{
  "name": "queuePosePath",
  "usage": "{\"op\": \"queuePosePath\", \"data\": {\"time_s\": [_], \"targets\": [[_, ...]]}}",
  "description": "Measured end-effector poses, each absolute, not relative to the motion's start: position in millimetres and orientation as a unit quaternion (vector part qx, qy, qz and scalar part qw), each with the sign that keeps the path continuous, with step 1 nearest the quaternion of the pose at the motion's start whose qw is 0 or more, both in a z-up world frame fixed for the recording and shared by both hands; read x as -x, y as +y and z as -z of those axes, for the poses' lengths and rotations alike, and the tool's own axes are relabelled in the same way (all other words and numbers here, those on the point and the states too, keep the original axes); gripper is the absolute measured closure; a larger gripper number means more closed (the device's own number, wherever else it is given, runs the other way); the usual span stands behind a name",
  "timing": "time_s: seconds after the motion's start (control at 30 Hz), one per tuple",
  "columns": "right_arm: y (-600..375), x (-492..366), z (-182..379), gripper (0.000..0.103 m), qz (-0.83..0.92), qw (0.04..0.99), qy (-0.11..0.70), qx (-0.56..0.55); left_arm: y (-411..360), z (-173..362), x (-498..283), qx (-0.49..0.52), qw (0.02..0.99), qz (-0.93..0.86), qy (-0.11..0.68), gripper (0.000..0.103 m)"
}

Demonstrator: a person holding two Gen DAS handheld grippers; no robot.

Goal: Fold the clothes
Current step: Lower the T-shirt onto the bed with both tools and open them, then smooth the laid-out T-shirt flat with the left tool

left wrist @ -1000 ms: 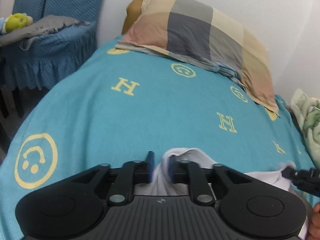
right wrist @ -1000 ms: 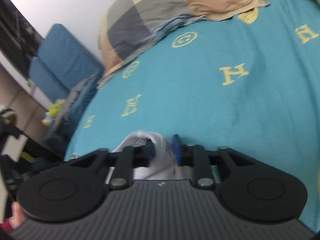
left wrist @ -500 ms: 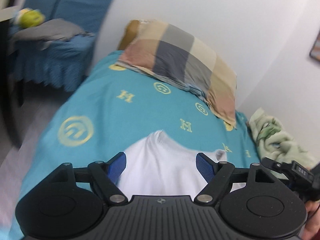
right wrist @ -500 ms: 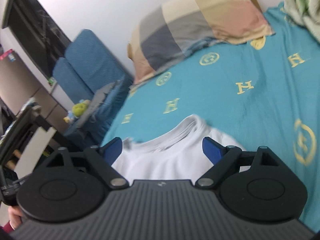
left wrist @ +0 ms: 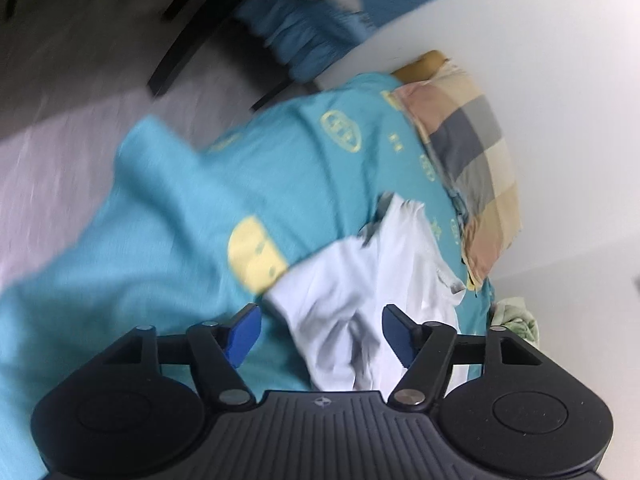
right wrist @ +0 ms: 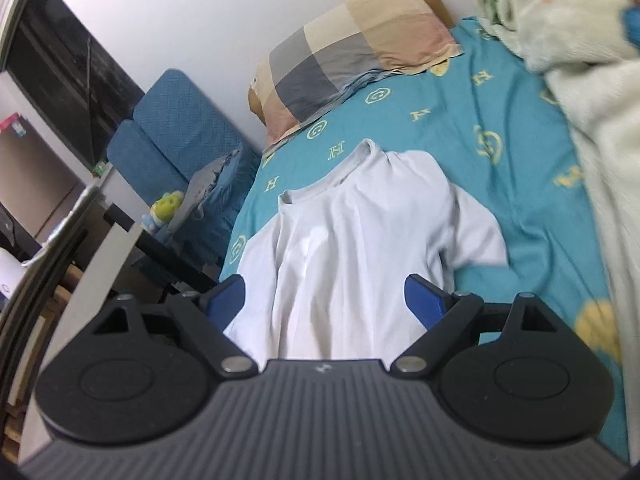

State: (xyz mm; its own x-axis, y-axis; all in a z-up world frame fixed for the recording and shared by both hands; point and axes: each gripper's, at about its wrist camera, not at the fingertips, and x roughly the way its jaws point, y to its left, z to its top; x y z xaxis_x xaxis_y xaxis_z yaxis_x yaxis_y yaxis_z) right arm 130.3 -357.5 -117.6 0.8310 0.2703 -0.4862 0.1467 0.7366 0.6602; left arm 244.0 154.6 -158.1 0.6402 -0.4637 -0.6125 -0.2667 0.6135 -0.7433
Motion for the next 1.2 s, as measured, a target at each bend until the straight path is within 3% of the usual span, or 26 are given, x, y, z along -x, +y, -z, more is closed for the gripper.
{"op": "queuePosePath", "data": {"time_s": [0.2,0.3,0.4,0.43,0.53,0.67,1.07,1.2], "targets": [[-348,-77,127,0.019,-0.022,0.861,0.301,-0.41,154,187,-258,0.491,0.768,0.059,0.405,0.046],[-345,-85,129,0.019,-0.02,0.866,0.299,-0.399,160,203,-268,0.515,0.75,0.063,0.41,0.056],[-341,-94,132,0.019,-0.018,0.872,0.297,-0.388,165,207,-278,0.517,0.756,0.064,0.397,0.078],[-340,-97,133,0.019,-0.018,0.874,0.297,-0.385,166,206,-281,0.515,0.761,0.064,0.39,0.102],[-336,-105,135,0.019,-0.016,0.879,0.295,-0.374,170,204,-290,0.509,0.776,0.064,0.367,0.102],[-332,-117,139,0.019,-0.013,0.886,0.292,-0.359,184,157,-296,0.48,0.814,0.067,0.321,0.102],[-327,-160,153,0.019,-0.024,0.891,0.298,-0.341,189,82,-401,0.27,0.912,0.0,0.309,0.102],[-330,-164,160,0.019,-0.024,0.888,0.303,-0.346,196,137,-406,0.31,0.887,-0.025,0.342,0.098]]}}
